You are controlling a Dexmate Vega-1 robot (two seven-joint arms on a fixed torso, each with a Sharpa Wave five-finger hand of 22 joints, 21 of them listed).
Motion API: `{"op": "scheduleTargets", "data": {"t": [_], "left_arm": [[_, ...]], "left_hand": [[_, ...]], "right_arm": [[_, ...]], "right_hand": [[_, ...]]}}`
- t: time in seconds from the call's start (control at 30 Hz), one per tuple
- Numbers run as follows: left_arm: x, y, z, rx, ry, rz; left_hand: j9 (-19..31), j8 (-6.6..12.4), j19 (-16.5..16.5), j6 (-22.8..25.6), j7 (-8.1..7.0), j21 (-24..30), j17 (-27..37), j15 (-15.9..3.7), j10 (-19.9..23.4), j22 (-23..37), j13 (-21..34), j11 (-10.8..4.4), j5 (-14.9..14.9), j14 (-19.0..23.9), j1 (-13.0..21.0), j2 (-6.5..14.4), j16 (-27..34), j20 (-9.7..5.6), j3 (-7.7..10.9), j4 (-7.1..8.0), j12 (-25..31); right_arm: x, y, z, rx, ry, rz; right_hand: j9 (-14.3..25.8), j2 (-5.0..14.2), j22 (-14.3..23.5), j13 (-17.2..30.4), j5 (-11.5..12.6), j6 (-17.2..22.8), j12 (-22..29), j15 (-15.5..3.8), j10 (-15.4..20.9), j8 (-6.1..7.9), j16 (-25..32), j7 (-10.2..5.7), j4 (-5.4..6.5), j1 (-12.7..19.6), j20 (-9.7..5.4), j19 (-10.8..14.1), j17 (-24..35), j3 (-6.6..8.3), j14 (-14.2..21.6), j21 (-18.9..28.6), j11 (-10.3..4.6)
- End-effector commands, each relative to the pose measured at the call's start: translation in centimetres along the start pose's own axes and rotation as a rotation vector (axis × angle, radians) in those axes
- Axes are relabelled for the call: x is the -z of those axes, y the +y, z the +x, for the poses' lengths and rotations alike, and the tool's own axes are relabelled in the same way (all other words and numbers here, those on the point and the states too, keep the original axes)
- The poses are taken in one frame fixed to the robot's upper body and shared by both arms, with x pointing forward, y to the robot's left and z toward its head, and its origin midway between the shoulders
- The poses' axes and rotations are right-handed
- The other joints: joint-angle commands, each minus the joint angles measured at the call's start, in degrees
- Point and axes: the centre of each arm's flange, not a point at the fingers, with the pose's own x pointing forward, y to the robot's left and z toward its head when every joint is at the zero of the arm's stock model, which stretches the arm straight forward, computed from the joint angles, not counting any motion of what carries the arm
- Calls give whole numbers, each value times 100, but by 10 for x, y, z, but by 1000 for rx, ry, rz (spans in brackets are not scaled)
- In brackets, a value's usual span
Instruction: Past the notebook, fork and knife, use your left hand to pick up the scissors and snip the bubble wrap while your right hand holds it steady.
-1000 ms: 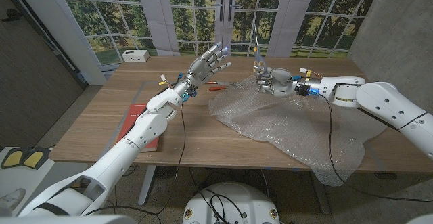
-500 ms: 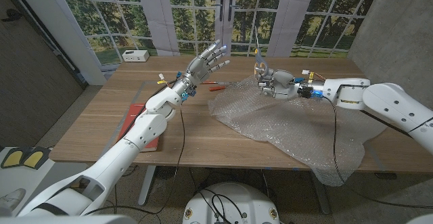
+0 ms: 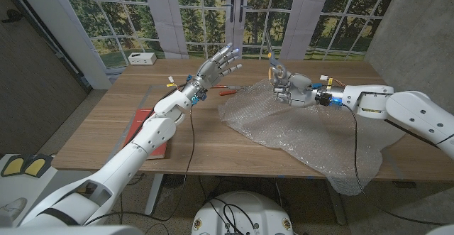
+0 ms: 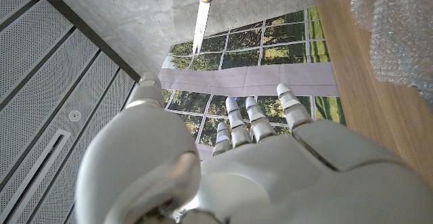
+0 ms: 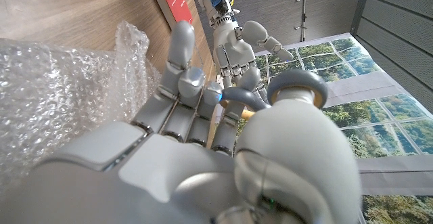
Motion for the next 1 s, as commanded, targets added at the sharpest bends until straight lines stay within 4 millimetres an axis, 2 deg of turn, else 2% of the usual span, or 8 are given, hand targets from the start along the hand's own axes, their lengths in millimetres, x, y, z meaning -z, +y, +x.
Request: {"op": "scheduleTargets", "data": {"t": [0.03, 0.2, 0.27, 0.33, 0.5, 0.57, 0.9, 1.0], "left_arm": [[1, 3, 0, -6, 15, 3], [1, 4, -2, -8, 14, 2], [1, 4, -3, -8, 14, 1], [1, 4, -4, -9, 15, -1], [2, 4, -4, -3, 19, -2], [2, 5, -4, -1, 22, 0], [0, 9, -6, 3, 45, 11], [-1, 11, -7, 6, 52, 17]], "left_hand": [[-7, 0, -38, -40, 16, 19, 18, -1, 75, 2, -6, 2, -44, -3, 14, 66, 31, 8, 36, -47, -19], [-8, -14, -35, -81, 25, 21, 16, -1, 82, 1, -18, 1, -59, -1, 23, 79, 32, 7, 44, -59, -30], [-8, -18, -37, -95, 39, 20, 15, 6, 88, 1, -23, -10, -65, -1, 26, 85, 32, 8, 47, -64, -35], [-9, -23, -38, -113, 55, 20, 15, 4, 89, 1, -28, -4, -70, -1, 28, 90, 32, 8, 50, -67, -40], [-10, -20, -37, -118, 61, 21, 14, 9, 104, 1, -38, -2, -82, 0, 31, 98, 32, 7, 54, -77, -47], [-10, -18, -37, -117, 73, 21, 13, 7, 109, 1, -42, -5, -87, 2, 33, 101, 33, 7, 56, -80, -50], [-12, -11, -35, -112, 92, 22, 11, 13, 123, 1, -58, 0, -105, 5, 35, 113, 34, 7, 62, -94, -64], [-13, -1, -35, -92, 139, 23, 11, 18, 128, 0, -66, -7, -114, 7, 33, 118, 34, 7, 63, -99, -73]], "right_arm": [[-5, 0, 0, -24, -4, -58], [-7, 0, 2, -31, -4, -62], [-7, 1, 2, -31, -4, -76], [-8, 1, 2, -26, -2, -77], [-9, 2, 1, -23, -10, -89], [-11, 2, 0, -16, -13, -106], [-14, 4, -6, 6, -18, -118], [-14, 4, -6, 12, -17, -122]], "right_hand": [[-49, -184, -66, 11, 100, -52, -31, -715, 417, -51, 41, 191, 212, -472, -172, 70, 10, -304, -41, 62, -499], [-117, -279, -120, 12, 160, -29, -28, -705, 318, -109, 44, 288, 398, -839, -89, 28, 10, -518, -148, 80, -457], [-87, -291, -138, 12, 177, -40, -24, -704, 296, -101, 45, 298, 443, -922, -68, 13, 10, -566, -178, 79, -356], [-99, -308, -164, 11, 203, -59, -23, -700, 261, -127, 44, 326, 505, -1032, -59, 11, 10, -635, -238, 85, -330], [-125, -324, -199, 8, 249, -70, -19, -709, 229, -161, 51, 364, 582, -1155, -41, -2, 10, -728, -299, 93, -299], [-116, -345, -186, 7, 277, -86, -17, -711, 207, -170, 59, 375, 624, -1221, -33, -31, 11, -790, -328, 114, -214], [-106, -355, -232, -6, 363, -108, -30, -712, 185, -199, 79, 417, 763, -1438, 0, -49, 11, -957, -387, 143, -180], [-138, -339, -232, -47, 387, -100, -56, -712, 184, -221, 83, 436, 792, -1473, 10, -68, 10, -986, -404, 155, -177]]}}
